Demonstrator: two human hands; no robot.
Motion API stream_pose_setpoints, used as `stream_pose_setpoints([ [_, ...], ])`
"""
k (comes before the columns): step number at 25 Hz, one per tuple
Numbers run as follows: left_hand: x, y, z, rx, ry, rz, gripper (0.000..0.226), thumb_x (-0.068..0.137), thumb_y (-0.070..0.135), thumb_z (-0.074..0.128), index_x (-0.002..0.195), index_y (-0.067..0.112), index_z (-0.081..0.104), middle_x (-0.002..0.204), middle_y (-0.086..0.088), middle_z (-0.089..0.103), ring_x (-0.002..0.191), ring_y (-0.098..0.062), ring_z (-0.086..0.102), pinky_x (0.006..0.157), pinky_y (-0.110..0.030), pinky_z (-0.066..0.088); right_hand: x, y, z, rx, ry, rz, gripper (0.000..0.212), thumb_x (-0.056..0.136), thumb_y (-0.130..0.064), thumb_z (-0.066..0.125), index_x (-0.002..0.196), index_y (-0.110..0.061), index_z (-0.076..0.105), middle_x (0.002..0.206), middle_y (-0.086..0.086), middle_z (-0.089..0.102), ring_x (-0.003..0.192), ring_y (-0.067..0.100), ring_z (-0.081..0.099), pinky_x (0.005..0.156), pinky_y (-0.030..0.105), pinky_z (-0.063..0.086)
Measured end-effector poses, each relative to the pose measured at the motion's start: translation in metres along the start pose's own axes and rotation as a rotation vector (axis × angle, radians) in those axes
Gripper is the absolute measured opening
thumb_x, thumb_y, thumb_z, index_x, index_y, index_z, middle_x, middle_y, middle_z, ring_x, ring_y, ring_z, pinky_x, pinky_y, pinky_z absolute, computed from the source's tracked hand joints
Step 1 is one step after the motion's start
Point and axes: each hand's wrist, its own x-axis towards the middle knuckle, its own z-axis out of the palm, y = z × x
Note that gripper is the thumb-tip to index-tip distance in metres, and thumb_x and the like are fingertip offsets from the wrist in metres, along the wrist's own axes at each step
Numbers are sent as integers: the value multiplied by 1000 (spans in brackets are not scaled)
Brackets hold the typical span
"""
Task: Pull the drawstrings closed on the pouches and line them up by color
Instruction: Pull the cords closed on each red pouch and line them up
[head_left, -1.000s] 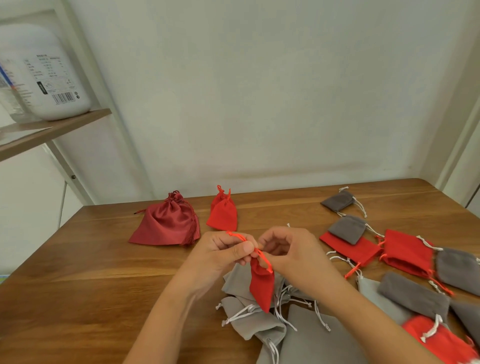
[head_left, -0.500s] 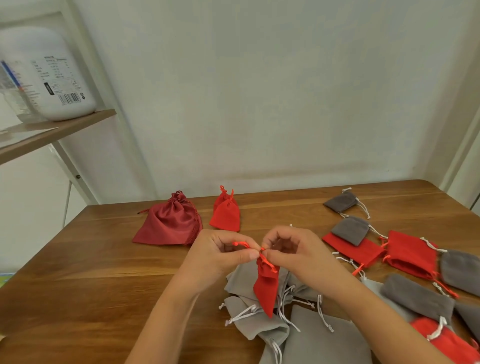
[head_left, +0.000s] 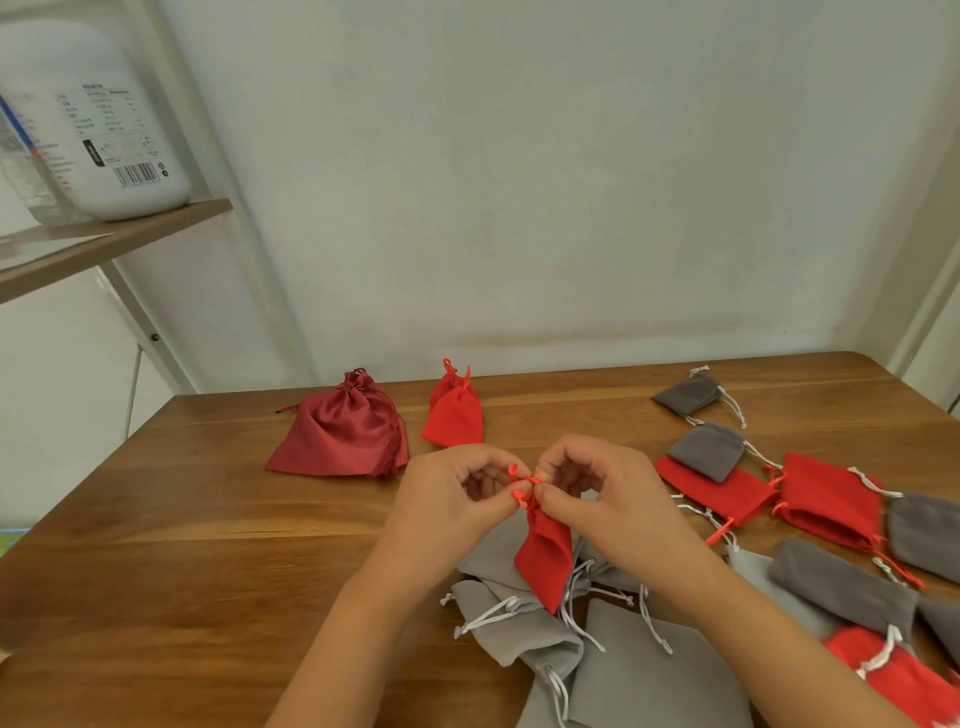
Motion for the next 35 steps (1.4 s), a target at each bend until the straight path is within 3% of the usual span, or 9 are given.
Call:
stream_pose_setpoints([
  [4, -3, 0, 8, 52, 41, 62, 18, 78, 3, 69, 79, 20, 64, 66, 9, 55, 62, 1, 47, 59, -13, 40, 0, 0, 0, 68, -15, 0, 16, 80, -6, 70, 74, -20, 65, 72, -1, 64, 68, 17, 59, 65, 30, 50],
  [7, -2, 0, 9, 44, 98, 128, 17, 82, 4, 68, 83, 20, 64, 74, 7, 60, 66, -2, 52, 61, -13, 42, 4, 0, -3, 279, -23, 80, 4, 80, -14, 72, 79, -12, 69, 75, 4, 69, 72, 14, 63, 70, 27, 52],
  [12, -1, -7, 8, 102, 198, 240, 20, 79, 8, 74, 86, 27, 69, 80, 10, 65, 72, -5, 58, 66, -11, 43, 6, -1, -6, 614, 14, 179, 20, 67, -5, 72, 82, -4, 58, 83, 14, 73, 79, 20, 70, 72, 24, 55],
  [18, -1, -10, 12, 41, 233, 281, 16, 76, 11, 75, 90, 19, 73, 87, 13, 71, 81, 1, 66, 73, -9, 47, 7, -3, -15, 518, -22, 188, 28, 63, -4, 78, 77, -8, 53, 82, 18, 73, 81, 25, 72, 74, 29, 57],
  [21, -1, -8, 11, -25, 241, 196, 14, 75, 13, 74, 87, 21, 74, 89, 21, 71, 85, 2, 67, 74, -9, 49, 7, 0, -18, 291, 51, 145, 32, 72, 8, 75, 74, -12, 49, 76, 10, 73, 73, 20, 70, 73, 31, 56],
  [24, -1, -4, 12, -61, 158, 134, 7, 75, 22, 72, 82, 22, 74, 85, 13, 73, 82, -1, 68, 74, -16, 52, 10, 4, -28, 87, 139, 101, 33, 75, 9, 69, 74, -14, 45, 74, 9, 69, 72, 22, 68, 73, 38, 56],
  [28, -3, -1, 16, -144, 21, 116, 8, 75, 18, 72, 82, 16, 74, 85, 6, 74, 84, -8, 69, 76, -22, 54, 9, 8, -24, -85, 157, 49, 36, 76, 8, 67, 73, -19, 43, 73, -2, 66, 72, 10, 64, 69, 27, 53],
  [33, -2, -4, 11, -190, -5, 107, 7, 75, 13, 74, 82, 13, 75, 86, 2, 74, 84, -12, 69, 76, -23, 53, 13, 13, -24, 406, 107, 171, 31, 80, 18, 58, 77, -11, 46, 67, -2, 62, 67, 12, 59, 67, 23, 51],
  [35, -3, -2, 13, -197, -15, 106, 8, 75, 15, 74, 82, 14, 74, 85, 3, 74, 84, -11, 69, 75, -21, 52, 13, 16, -24, 451, 83, 179, 32, 81, 19, 57, 77, -10, 44, 65, -2, 62, 65, 10, 58, 65, 21, 50],
])
